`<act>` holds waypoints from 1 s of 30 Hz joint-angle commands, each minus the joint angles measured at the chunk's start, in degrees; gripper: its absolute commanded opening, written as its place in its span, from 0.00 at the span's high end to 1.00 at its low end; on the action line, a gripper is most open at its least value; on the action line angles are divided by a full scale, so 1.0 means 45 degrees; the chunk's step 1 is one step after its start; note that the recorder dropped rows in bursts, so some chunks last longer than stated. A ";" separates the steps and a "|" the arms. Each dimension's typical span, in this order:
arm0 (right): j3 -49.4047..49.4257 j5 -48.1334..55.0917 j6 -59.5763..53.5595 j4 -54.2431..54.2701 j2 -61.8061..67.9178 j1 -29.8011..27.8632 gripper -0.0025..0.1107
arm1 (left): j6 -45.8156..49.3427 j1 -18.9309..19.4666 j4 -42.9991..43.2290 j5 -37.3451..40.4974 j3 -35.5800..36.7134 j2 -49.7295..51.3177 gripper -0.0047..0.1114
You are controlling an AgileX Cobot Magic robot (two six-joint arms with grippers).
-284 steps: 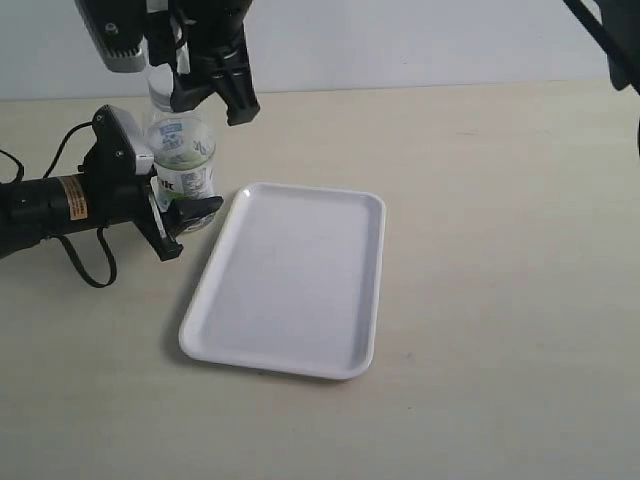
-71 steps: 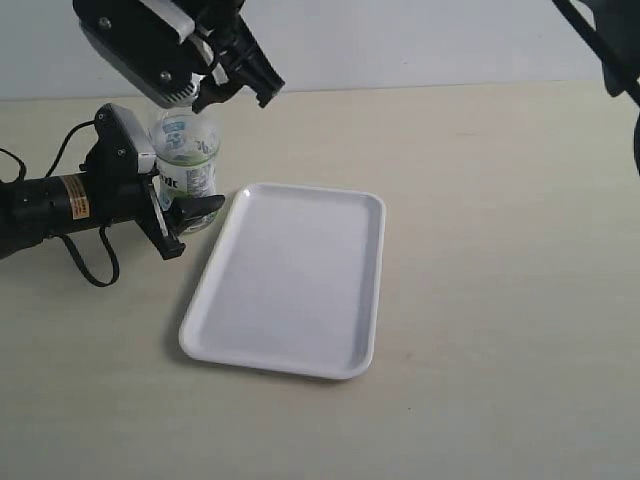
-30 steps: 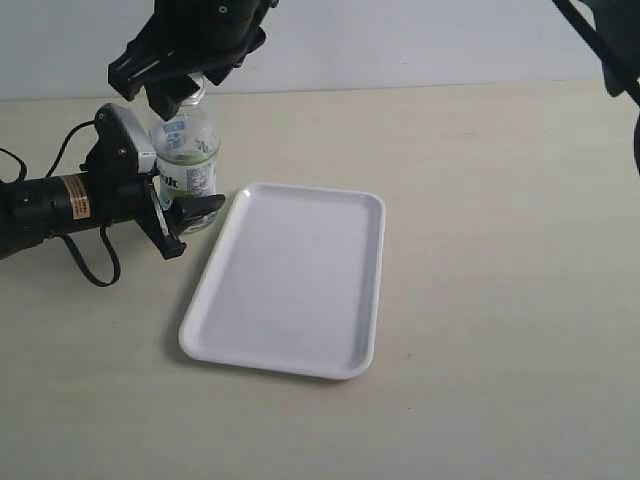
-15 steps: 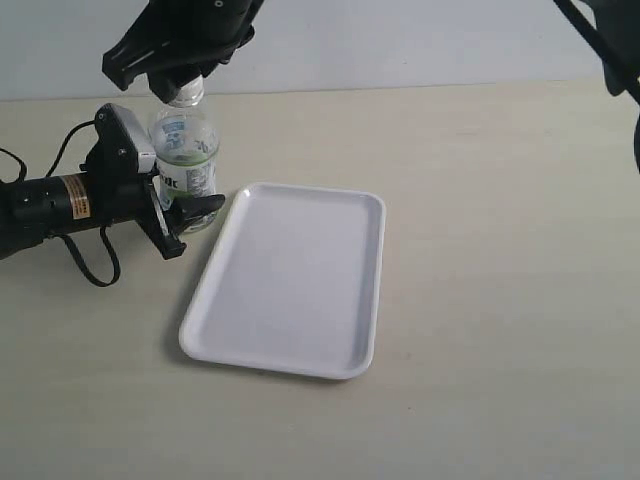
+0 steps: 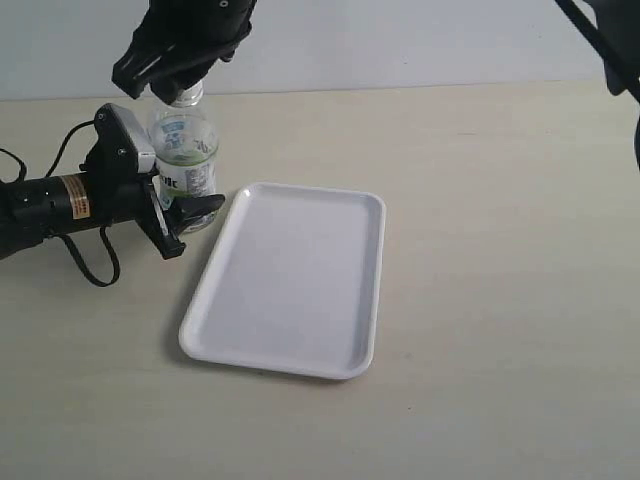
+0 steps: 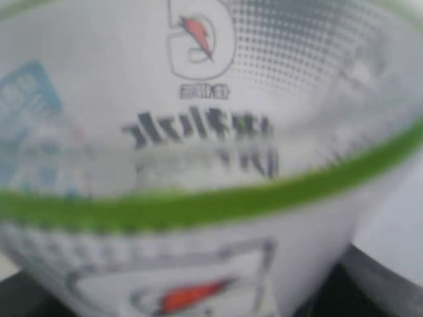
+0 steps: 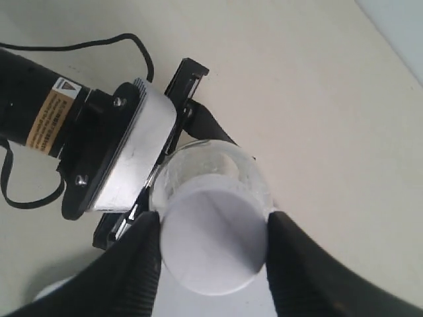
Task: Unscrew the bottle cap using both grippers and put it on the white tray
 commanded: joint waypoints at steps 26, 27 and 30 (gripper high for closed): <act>-0.0276 -0.0816 -2.0236 0.0803 -0.0726 0.0195 0.98 | -0.1031 -0.0058 -0.0180 -0.0074 0.0012 -0.0173 0.96; -0.0276 -0.0759 -1.9181 0.1099 -0.0872 0.0195 0.98 | -0.1191 -0.0058 -0.0204 -0.0074 0.0012 -0.0173 0.96; -0.0276 -0.0428 -1.1629 -0.0004 -0.1813 0.0195 0.98 | -0.1875 -0.0058 -0.0472 -0.0074 0.0012 -0.0173 0.96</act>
